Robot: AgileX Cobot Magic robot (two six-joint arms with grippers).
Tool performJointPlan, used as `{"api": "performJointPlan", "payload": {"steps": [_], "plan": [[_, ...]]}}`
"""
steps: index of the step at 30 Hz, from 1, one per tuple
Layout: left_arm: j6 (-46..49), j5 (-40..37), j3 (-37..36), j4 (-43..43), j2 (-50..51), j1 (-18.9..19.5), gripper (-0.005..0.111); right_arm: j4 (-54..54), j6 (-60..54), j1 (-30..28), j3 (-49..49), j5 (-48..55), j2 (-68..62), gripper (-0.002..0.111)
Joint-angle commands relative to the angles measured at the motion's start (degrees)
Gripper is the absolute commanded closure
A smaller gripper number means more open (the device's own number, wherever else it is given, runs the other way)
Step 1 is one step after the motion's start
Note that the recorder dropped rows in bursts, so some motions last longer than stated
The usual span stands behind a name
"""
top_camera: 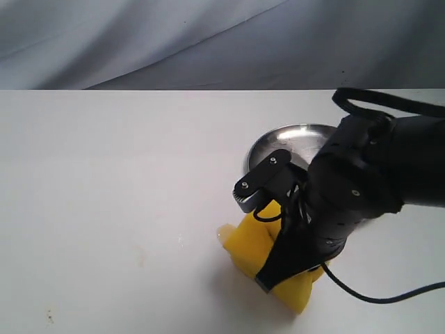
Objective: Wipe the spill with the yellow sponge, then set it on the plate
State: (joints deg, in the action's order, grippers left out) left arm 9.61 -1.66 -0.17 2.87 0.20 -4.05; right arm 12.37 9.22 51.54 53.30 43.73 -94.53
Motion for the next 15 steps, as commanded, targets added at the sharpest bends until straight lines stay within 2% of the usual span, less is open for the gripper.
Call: {"api": "performJointPlan", "payload": {"steps": [1,5,15], "plan": [[-0.5,0.5,0.2,-0.5,-0.2,0.1,0.107,-1.1,0.4,-2.6,1.6,-4.1,-6.0,0.108],[-0.5,0.5,0.2,-0.5,-0.2,0.1,0.107,-2.5,-1.0,-3.1,8.0,-2.5,-13.8,0.108],[-0.5,0.5,0.2,-0.5,-0.2,0.1,0.107,-6.1,-4.4,-3.0,37.8,6.5,-33.0,0.108]]}}
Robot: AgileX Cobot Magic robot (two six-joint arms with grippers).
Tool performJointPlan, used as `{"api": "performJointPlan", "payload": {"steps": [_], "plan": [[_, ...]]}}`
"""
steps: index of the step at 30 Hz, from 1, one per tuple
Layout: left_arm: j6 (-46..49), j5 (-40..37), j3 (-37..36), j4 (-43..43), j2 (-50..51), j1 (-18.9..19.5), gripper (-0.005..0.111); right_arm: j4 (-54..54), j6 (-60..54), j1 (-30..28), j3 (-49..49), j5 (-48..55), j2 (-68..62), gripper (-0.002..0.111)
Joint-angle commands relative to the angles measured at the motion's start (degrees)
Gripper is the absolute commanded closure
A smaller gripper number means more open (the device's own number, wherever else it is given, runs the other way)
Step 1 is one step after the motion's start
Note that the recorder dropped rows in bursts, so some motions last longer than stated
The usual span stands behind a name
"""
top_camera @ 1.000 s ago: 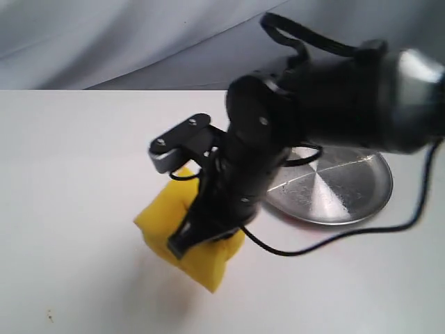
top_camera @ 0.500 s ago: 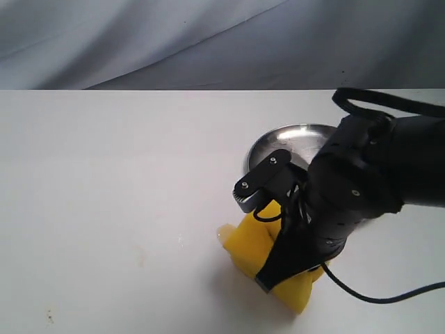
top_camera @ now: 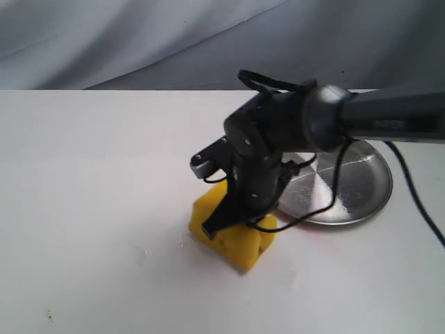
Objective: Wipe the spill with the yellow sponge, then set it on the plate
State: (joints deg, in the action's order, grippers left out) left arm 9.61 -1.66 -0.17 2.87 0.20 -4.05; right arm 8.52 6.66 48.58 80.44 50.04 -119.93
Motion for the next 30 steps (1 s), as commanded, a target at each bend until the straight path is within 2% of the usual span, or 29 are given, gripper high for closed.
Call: {"api": "performJointPlan", "payload": {"steps": [1,8,15,20,26,30], "plan": [[-0.5,0.5,0.2,-0.5,-0.2,0.1,0.107,-2.4,-2.3,0.0,13.3,1.5,-9.0,0.108],[-0.5,0.5,0.2,-0.5,-0.2,0.1,0.107,-6.1,-4.5,0.0,31.3,13.0,-17.9,0.108],[-0.5,0.5,0.2,-0.5,-0.2,0.1,0.107,-11.0,-10.1,1.2,31.6,16.4,-17.7,0.108],[-0.5,0.5,0.2,-0.5,-0.2,0.1,0.107,-11.1,-10.1,2.2,21.7,11.6,-12.5,0.108],[-0.5,0.5,0.2,-0.5,-0.2,0.1,0.107,-11.0,-10.1,2.3,0.3,2.3,1.5,0.108],[-0.5,0.5,0.2,-0.5,-0.2,0.1,0.107,-6.9,-7.9,2.2,-13.0,-3.1,11.4,0.108]]}}
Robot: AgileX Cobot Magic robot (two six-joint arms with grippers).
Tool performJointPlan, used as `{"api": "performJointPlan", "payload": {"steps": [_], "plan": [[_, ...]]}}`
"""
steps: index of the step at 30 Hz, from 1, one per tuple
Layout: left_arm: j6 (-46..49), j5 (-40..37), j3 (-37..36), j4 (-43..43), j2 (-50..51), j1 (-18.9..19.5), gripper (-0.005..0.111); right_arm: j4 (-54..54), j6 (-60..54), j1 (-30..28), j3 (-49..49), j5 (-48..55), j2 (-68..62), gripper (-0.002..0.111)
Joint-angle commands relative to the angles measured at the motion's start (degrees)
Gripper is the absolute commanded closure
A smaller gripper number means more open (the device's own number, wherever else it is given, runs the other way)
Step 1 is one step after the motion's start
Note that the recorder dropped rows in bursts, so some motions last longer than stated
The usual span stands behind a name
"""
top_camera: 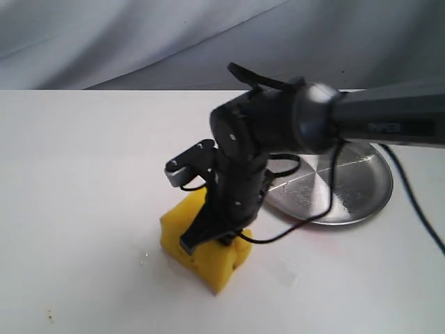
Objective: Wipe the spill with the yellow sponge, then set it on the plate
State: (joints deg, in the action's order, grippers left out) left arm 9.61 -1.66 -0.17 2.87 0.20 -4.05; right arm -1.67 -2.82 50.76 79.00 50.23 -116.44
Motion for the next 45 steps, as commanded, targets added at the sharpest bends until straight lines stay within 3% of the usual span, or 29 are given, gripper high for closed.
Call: {"api": "performJointPlan", "payload": {"steps": [1,6,13,16,20,23,27,34,45], "plan": [[-0.5,0.5,0.2,-0.5,-0.2,0.1,0.107,4.3,2.4,0.0,-14.4,-4.4,10.2,0.108],[-0.5,0.5,0.2,-0.5,-0.2,0.1,0.107,7.7,5.8,-1.2,-22.0,-6.5,16.0,0.108],[-0.5,0.5,0.2,-0.5,-0.2,0.1,0.107,7.2,5.8,-4.4,-20.5,-14.2,14.1,0.108],[-0.5,0.5,0.2,-0.5,-0.2,0.1,0.107,6.8,5.2,-4.9,-11.7,-11.6,6.5,0.108],[-0.5,0.5,0.2,-0.5,-0.2,0.1,0.107,3.7,4.3,-4.9,7.0,-4.8,-7.1,0.108],[-0.5,0.5,0.2,-0.5,-0.2,0.1,0.107,-9.5,-2.9,-3.7,22.2,1.1,-16.1,0.108],[-0.5,0.5,0.2,-0.5,-0.2,0.1,0.107,-11.0,-4.5,1.7,28.8,4.2,-17.8,0.108],[-0.5,0.5,0.2,-0.5,-0.2,0.1,0.107,-10.3,-4.5,4.7,22.2,9.9,-15.5,0.108],[-0.5,0.5,0.2,-0.5,-0.2,0.1,0.107,2.7,3.8,1.6,-11.9,-4.5,4.5,0.108]]}}
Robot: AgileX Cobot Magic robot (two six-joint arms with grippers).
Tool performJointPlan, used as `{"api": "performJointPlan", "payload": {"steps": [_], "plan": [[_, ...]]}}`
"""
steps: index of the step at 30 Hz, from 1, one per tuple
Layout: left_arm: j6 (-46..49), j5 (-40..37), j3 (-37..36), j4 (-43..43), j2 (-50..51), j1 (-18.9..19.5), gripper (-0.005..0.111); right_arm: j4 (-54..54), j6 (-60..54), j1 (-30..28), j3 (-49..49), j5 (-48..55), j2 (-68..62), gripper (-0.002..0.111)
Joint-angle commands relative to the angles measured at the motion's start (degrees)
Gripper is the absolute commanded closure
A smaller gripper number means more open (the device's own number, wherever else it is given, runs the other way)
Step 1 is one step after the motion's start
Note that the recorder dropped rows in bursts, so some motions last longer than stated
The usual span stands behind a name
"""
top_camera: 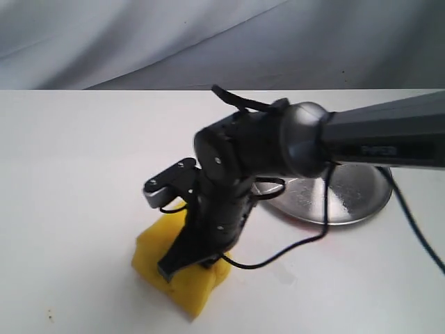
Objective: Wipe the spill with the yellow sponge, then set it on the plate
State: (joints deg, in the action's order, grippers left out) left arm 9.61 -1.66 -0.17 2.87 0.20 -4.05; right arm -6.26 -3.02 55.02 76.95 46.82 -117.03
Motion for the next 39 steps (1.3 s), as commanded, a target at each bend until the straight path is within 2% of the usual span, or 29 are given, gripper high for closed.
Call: {"api": "performJointPlan", "payload": {"steps": [1,4,9,12,16,22,26,31,39], "plan": [[-0.5,0.5,0.2,-0.5,-0.2,0.1,0.107,8.1,4.8,-4.0,-12.5,-1.6,6.7,0.108],[-0.5,0.5,0.2,-0.5,-0.2,0.1,0.107,8.6,5.0,-7.6,-16.6,-1.7,8.8,0.108],[-0.5,0.5,0.2,-0.5,-0.2,0.1,0.107,8.8,4.8,-12.7,-17.1,-3.3,8.7,0.108],[-0.5,0.5,0.2,-0.5,-0.2,0.1,0.107,8.7,4.8,-14.4,-14.2,-4.5,7.9,0.108],[-0.5,0.5,0.2,-0.5,-0.2,0.1,0.107,8.1,4.5,-14.5,-5.4,-0.3,3.4,0.108],[-0.5,0.5,0.2,-0.5,-0.2,0.1,0.107,-0.4,1.7,-14.4,11.0,5.4,-5.8,0.108],[-0.5,0.5,0.2,-0.5,-0.2,0.1,0.107,-8.5,-1.4,-13.7,18.0,7.8,-10.3,0.108],[-0.5,0.5,0.2,-0.5,-0.2,0.1,0.107,-11.1,-5.8,-9.8,19.6,8.8,-10.1,0.108],[-0.5,0.5,0.2,-0.5,-0.2,0.1,0.107,-7.5,-8.5,-3.8,19.5,18.6,-6.7,0.108]]}}
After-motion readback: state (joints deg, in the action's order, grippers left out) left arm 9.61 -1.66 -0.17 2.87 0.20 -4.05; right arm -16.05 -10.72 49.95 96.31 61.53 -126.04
